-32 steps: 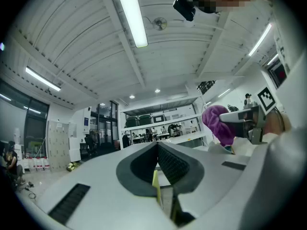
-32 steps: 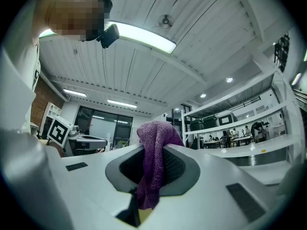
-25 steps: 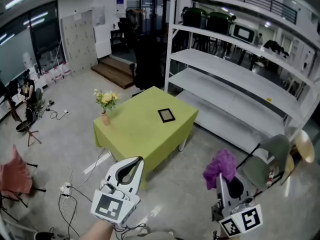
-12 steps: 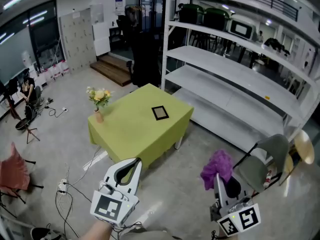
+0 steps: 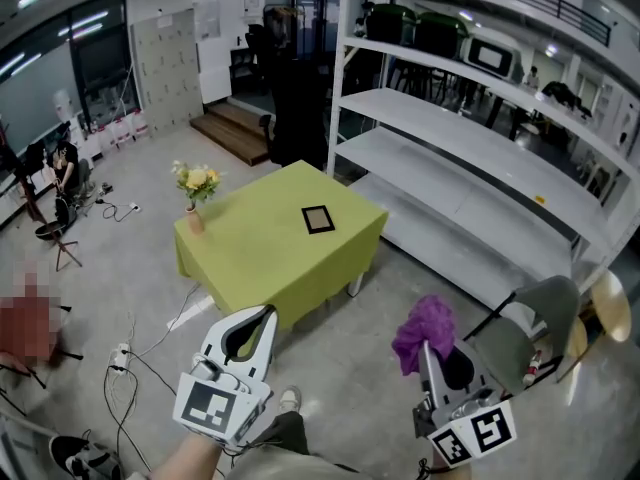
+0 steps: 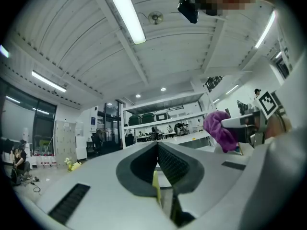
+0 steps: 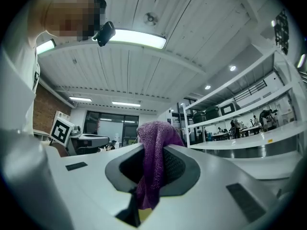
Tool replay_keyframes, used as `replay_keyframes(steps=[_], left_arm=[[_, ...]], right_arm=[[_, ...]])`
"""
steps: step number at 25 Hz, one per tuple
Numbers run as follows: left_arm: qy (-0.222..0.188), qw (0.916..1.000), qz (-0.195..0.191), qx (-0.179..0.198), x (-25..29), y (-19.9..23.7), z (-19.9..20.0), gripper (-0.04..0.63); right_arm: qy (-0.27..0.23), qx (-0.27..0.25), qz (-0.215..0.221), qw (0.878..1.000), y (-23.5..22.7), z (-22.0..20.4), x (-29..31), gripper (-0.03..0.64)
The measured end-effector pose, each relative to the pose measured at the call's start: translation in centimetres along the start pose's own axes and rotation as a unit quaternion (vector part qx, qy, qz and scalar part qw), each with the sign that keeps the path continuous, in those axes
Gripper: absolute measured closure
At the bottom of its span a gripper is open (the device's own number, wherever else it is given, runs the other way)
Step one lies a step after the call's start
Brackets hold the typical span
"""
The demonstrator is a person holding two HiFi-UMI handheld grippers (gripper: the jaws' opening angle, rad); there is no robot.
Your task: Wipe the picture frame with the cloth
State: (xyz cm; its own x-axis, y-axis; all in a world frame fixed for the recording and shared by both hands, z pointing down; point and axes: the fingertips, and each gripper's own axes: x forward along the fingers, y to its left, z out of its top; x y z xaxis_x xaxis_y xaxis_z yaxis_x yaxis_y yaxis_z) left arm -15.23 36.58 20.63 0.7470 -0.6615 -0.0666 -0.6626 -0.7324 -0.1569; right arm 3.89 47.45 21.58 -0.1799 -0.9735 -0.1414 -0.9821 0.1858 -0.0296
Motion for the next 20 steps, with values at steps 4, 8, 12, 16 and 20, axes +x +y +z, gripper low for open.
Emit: replay_keyframes(steps=[4, 8, 12, 16, 20], left_arm=[[0.007, 0.9999, 0.006, 0.008, 1.2, 0.5, -0.6, 0.589], [-0.003, 0.9999, 0.007, 0.008, 3.0, 1.3, -1.5, 0.589], [-0.002, 1.0000, 0.000, 0.009, 5.9, 2.3, -2.7, 0.589], [-0.002, 1.0000, -0.003, 0.004, 9.1, 4.6, -4.0, 0.589], [0.016, 0.9997, -0.016, -0.004, 13.4, 7.1, -5.9, 0.589]], right_arm=[[0.003, -0.001, 0.002, 1.000, -1.1, -1.0, 1.4, 0.560], [0.009, 0.000, 0.003, 1.000, -1.9, -2.5, 3.4, 0.560], [0.017, -0.003, -0.008, 1.000, -3.8, -3.6, 5.5, 0.558], [0.028, -0.005, -0.006, 1.000, -5.3, -4.9, 9.2, 0.558], [0.043, -0.002, -0.006, 0.999, -7.4, -6.4, 14.3, 0.557]])
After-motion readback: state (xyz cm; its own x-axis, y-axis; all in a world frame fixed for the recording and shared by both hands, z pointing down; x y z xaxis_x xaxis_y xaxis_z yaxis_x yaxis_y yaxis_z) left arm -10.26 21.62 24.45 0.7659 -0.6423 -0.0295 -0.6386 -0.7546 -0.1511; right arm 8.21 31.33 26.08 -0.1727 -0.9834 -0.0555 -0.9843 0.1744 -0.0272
